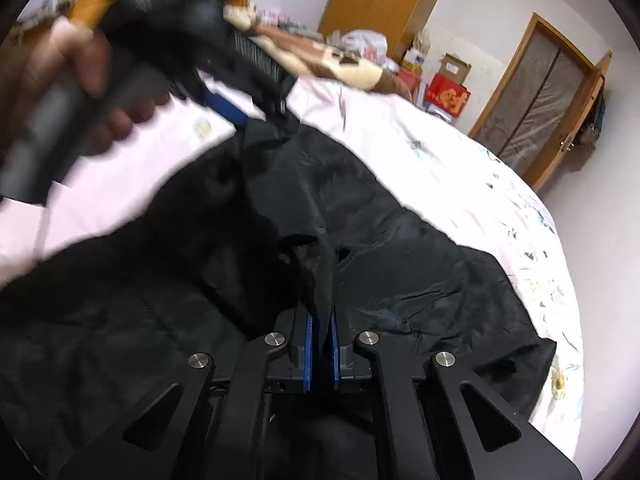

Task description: Fold large clothes

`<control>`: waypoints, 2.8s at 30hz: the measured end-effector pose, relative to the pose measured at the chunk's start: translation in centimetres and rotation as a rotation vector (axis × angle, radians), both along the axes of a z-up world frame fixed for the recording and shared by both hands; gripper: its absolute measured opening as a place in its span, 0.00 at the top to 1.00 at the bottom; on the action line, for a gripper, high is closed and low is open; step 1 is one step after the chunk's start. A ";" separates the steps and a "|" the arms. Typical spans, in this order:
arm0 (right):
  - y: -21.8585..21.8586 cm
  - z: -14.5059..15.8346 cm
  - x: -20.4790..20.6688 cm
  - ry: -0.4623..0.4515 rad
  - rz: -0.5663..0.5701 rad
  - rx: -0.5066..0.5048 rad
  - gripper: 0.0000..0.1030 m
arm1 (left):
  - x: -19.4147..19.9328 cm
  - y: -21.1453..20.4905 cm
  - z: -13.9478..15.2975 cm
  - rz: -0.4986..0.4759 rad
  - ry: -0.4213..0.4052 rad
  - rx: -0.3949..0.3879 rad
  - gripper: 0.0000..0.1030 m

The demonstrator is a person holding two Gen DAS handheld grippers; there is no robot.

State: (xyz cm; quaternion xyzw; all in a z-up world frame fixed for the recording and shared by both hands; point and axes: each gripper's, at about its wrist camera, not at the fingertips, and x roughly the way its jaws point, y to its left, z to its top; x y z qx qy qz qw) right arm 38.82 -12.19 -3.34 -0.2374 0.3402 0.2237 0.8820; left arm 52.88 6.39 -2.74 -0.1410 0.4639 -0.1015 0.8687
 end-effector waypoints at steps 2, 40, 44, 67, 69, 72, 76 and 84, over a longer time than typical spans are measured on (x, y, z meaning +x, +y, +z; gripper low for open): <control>-0.7 1.4 -1.3 0.008 0.055 0.044 0.96 | -0.3 0.1 0.1 0.008 -0.007 0.034 0.39; -10.5 -6.9 8.4 0.191 -0.459 0.236 0.48 | -1.8 -6.8 -7.6 -0.084 -0.033 0.200 0.37; -9.9 -7.5 7.8 0.168 -0.457 0.190 0.48 | -2.3 -7.4 -8.0 -0.070 -0.048 0.238 0.37; -5.8 -7.6 6.7 0.153 -0.456 0.179 0.30 | -5.4 -8.1 -9.1 0.038 -0.047 0.330 0.05; -5.6 -7.9 6.6 0.140 -0.459 0.178 0.30 | -5.4 -7.9 -9.3 0.037 -0.045 0.321 0.04; -5.7 -8.6 6.4 0.139 -0.463 0.185 0.30 | -5.4 -8.2 -9.6 0.033 -0.055 0.341 0.04; -5.7 -8.1 6.3 0.134 -0.459 0.177 0.30 | -5.5 -8.0 -9.0 0.037 -0.041 0.333 0.04; -8.7 0.1 6.2 -0.033 -0.502 0.290 0.30 | -5.2 -5.8 -2.0 0.087 -0.197 0.317 0.06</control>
